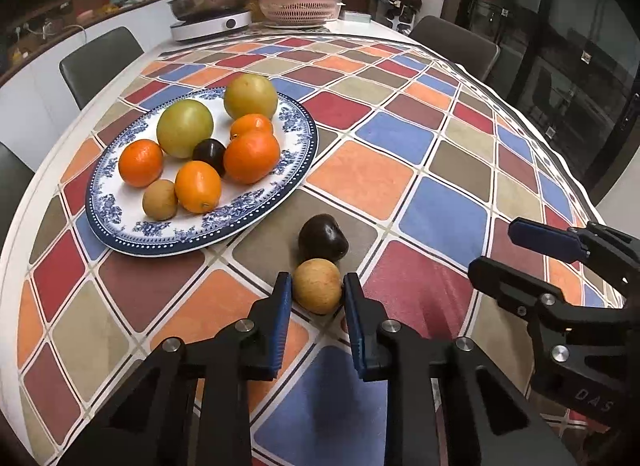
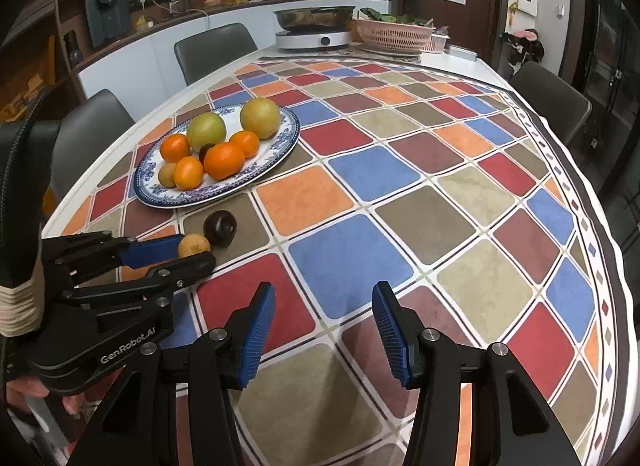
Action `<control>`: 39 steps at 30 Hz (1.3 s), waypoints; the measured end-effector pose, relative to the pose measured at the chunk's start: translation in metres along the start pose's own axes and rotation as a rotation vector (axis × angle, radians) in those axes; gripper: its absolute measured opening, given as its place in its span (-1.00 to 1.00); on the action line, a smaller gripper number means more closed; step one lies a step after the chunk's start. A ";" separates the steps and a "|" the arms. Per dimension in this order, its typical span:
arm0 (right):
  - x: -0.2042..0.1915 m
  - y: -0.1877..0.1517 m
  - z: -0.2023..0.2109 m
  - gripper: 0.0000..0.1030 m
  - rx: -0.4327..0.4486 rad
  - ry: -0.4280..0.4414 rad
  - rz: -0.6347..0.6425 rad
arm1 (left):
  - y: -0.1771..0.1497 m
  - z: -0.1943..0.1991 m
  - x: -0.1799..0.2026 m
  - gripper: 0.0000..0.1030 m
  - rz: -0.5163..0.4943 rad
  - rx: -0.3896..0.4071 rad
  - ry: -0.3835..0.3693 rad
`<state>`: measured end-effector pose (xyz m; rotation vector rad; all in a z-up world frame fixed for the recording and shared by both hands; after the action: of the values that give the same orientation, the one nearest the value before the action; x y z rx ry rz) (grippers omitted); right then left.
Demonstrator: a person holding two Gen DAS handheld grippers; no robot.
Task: Organize fruits
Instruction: 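Grasp the second kiwi with the left tool while the right tool grasps the dark plum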
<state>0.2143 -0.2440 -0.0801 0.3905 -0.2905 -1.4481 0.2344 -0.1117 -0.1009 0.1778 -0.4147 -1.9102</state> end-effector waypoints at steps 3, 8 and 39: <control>-0.003 0.000 -0.001 0.00 -0.007 0.008 0.004 | -0.004 0.007 -0.006 -0.49 0.020 0.006 0.001; -0.014 0.003 -0.001 0.00 -0.011 0.036 0.022 | -0.014 0.022 -0.021 -0.49 0.054 0.015 0.040; -0.083 0.051 -0.043 -0.18 -0.088 0.041 0.102 | -0.022 0.039 -0.087 -0.49 0.110 -0.004 0.075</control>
<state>0.2694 -0.1545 -0.0940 0.3293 -0.2100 -1.3459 0.2351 -0.0164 -0.0789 0.2188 -0.3629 -1.7909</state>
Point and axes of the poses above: each gripper's, at about its wrist camera, not at the fingertips, and z roughly against the way its jaws point, x to its right, y to its top, the point moved 5 cm from there along -z, roughly the way its jaws point, and after that the axes turned 14 degrees about -x, right-handed, at the moved point
